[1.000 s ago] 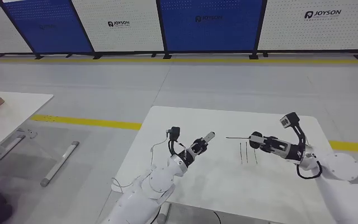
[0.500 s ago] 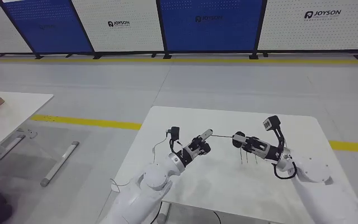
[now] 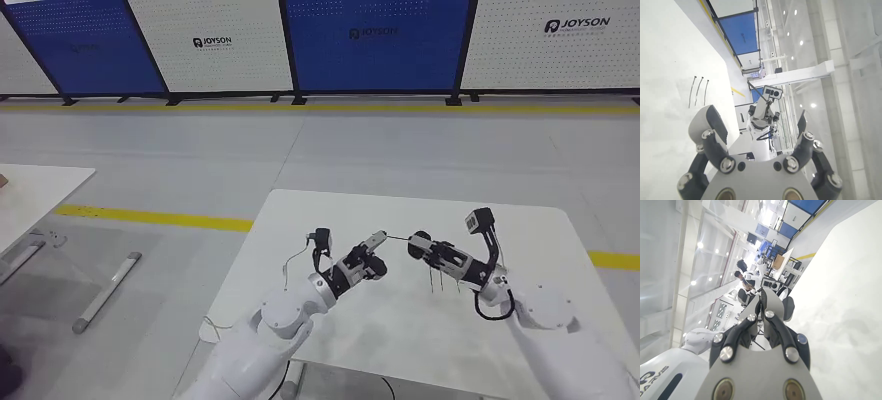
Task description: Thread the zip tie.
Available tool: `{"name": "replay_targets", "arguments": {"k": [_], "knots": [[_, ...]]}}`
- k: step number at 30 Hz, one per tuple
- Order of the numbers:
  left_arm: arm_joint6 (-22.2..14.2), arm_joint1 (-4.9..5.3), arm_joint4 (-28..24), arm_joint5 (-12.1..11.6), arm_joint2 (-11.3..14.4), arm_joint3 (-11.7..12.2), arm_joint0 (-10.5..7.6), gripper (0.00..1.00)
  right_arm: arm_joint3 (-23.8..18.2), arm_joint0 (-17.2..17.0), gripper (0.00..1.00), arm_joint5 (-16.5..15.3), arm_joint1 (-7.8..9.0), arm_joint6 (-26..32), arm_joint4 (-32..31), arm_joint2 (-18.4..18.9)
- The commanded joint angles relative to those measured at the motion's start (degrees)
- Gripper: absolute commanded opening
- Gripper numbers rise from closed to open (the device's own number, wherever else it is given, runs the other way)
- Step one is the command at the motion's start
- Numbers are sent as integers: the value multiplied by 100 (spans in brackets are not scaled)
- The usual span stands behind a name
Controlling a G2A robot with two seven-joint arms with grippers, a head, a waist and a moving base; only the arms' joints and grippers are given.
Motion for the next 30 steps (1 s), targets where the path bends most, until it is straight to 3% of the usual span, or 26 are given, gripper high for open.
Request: {"name": "replay_targets", "arguments": {"k": [1,8,12,14,24,29,30], "knots": [[21,0,4,2,-2,-4,3,100,-1,0,0,1,2,38,10,2],[80,-14,5,-4,54,-35,-4,100,-1,0,0,1,2,38,10,2],[25,-69,-139,-19,260,13,-159,100,-131,-72,0,149,-18,-49,-41,-32],[268,-110,-201,76,326,155,-290,100,-134,-71,0,204,-33,-38,18,-45],[297,-119,-215,70,352,163,-287,100,-134,-71,0,204,-33,-38,18,-45],[281,-163,-368,-233,401,325,-394,100,-134,-71,0,204,-33,-38,18,-45],[275,-169,-399,-251,400,355,-415,66,-134,-71,0,204,-33,-38,18,-45]]}}
